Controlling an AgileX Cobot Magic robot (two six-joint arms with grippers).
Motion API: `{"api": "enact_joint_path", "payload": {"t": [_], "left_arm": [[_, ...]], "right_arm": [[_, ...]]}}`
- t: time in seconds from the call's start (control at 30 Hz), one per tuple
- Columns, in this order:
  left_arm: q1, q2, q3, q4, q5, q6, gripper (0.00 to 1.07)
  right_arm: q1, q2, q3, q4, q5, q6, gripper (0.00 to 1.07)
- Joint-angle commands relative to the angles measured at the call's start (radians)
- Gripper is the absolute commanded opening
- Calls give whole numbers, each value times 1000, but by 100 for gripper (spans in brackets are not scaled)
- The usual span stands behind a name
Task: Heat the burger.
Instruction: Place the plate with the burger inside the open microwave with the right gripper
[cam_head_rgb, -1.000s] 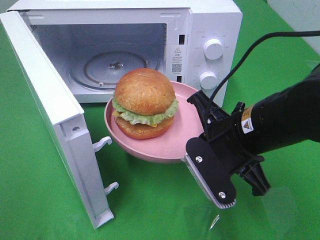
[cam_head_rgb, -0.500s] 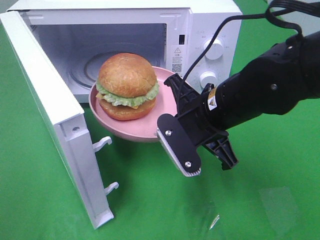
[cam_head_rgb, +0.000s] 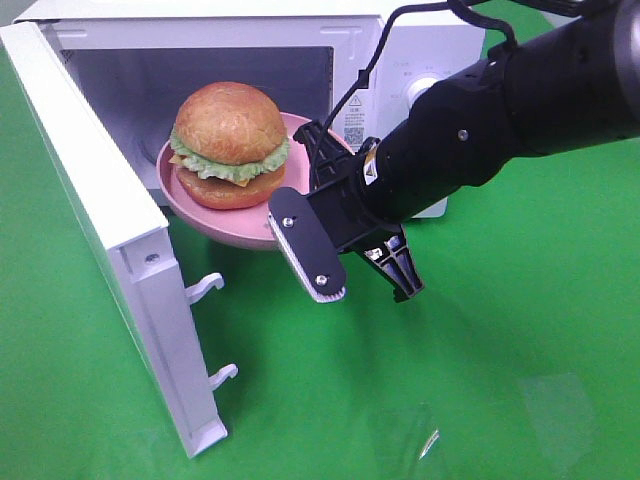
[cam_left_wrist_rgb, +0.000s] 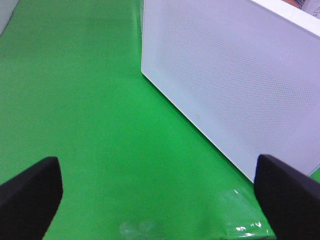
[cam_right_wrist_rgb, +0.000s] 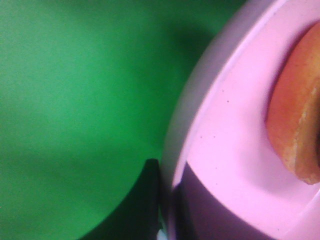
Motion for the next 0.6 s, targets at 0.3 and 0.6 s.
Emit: {"api": "enact_joint_path", "payload": {"t": [0.3, 0.6], "left_arm": [[1, -4, 1, -6, -15, 3, 98], [1, -4, 1, -6, -15, 3, 98]], "right_arm": [[-1, 66, -123, -55, -16, 113, 0], [22, 127, -235, -207, 47, 352, 0]]}}
